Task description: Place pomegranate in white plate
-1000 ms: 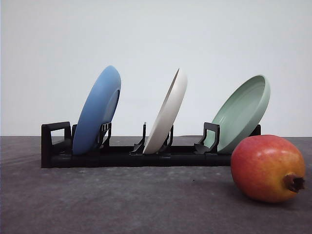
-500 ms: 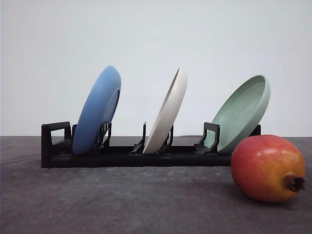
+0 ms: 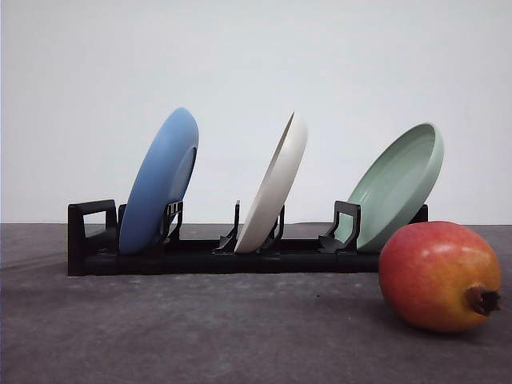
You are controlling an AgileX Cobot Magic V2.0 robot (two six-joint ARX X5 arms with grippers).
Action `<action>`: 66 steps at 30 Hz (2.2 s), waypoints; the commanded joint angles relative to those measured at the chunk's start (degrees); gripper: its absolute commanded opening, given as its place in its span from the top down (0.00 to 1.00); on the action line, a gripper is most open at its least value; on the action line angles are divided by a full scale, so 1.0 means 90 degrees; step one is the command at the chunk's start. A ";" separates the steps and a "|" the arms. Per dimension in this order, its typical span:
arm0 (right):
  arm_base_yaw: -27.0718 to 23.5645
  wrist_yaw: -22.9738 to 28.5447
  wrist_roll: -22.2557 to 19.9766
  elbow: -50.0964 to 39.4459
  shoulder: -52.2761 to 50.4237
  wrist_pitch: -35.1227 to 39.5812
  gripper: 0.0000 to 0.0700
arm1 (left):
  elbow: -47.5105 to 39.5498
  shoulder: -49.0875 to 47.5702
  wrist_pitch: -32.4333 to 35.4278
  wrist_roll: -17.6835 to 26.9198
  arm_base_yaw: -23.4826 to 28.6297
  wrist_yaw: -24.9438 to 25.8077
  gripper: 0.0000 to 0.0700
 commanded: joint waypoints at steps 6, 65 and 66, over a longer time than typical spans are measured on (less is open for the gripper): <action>0.0007 -0.0012 0.0312 0.0124 0.0024 0.0046 0.21 | 0.0166 0.0499 0.0068 -0.0284 -0.0801 -0.0937 0.00; 0.0007 -0.0014 0.0359 0.0124 0.0024 -0.0210 0.21 | 0.3813 0.6665 0.0020 -0.0806 -0.3071 -0.4548 1.00; 0.0007 -0.0012 0.0359 0.0124 0.0024 -0.0222 0.21 | 0.3813 0.6618 0.0027 -0.0806 -0.3094 -0.4548 1.00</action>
